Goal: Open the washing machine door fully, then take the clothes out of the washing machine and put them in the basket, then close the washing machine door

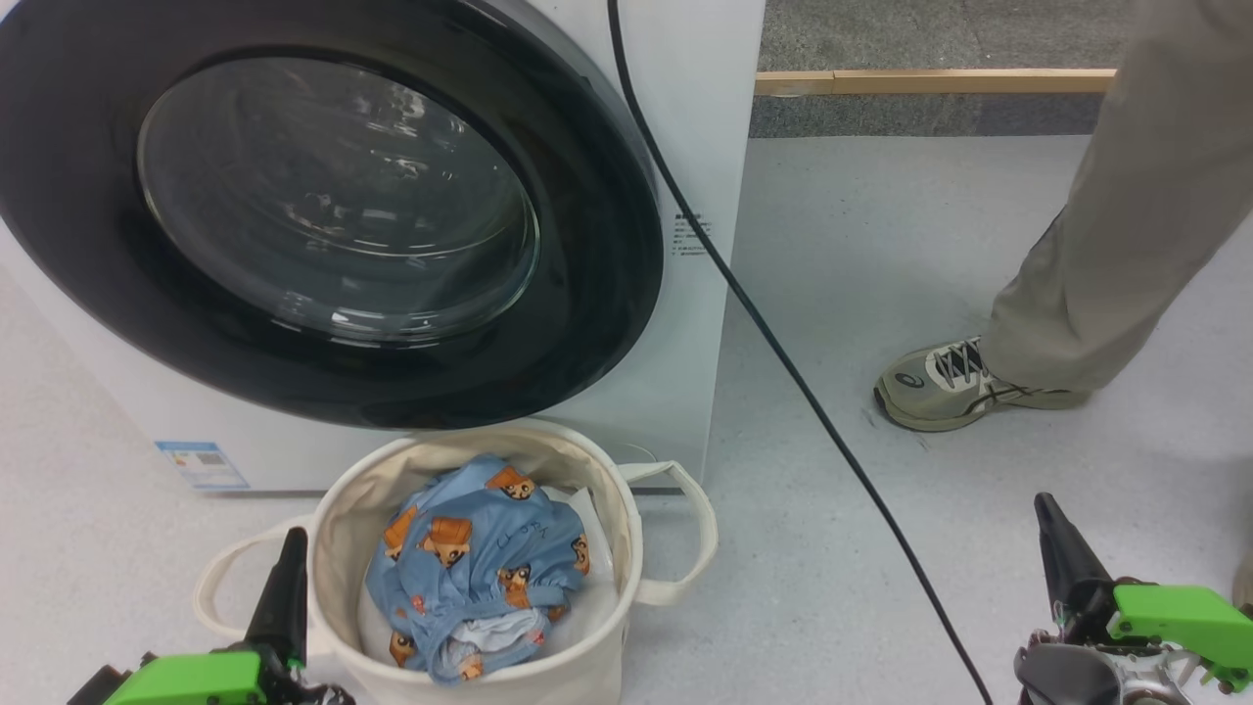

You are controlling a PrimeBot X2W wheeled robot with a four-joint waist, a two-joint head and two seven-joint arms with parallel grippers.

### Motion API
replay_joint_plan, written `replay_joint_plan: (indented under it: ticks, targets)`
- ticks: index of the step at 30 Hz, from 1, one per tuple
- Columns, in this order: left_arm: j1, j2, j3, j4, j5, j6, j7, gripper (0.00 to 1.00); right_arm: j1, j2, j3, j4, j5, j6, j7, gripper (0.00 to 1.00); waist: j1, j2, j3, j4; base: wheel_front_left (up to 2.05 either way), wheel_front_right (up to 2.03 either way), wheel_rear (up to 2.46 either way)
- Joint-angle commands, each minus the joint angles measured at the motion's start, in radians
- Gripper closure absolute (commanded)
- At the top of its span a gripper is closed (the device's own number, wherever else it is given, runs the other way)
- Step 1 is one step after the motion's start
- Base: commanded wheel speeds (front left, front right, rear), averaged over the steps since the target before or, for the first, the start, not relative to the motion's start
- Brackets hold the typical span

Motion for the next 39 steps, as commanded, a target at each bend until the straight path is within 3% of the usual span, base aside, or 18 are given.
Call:
replay_joint_plan:
  ticks: [1,39]
  targets:
    - [-0.025,0.005,0.033,-0.037,0.003,-0.007,0.008,1.0,-0.016,-0.003,0.02,-0.038,0.006,0.0,0.007,1.0,0.0,0.0,0.0,0.0,0.0,0.0,0.0]
    - [-0.025,0.005,0.033,-0.037,0.003,-0.007,0.008,1.0,-0.016,-0.003,0.02,-0.038,0.006,0.0,0.007,1.0,0.0,0.0,0.0,0.0,0.0,0.0,0.0]
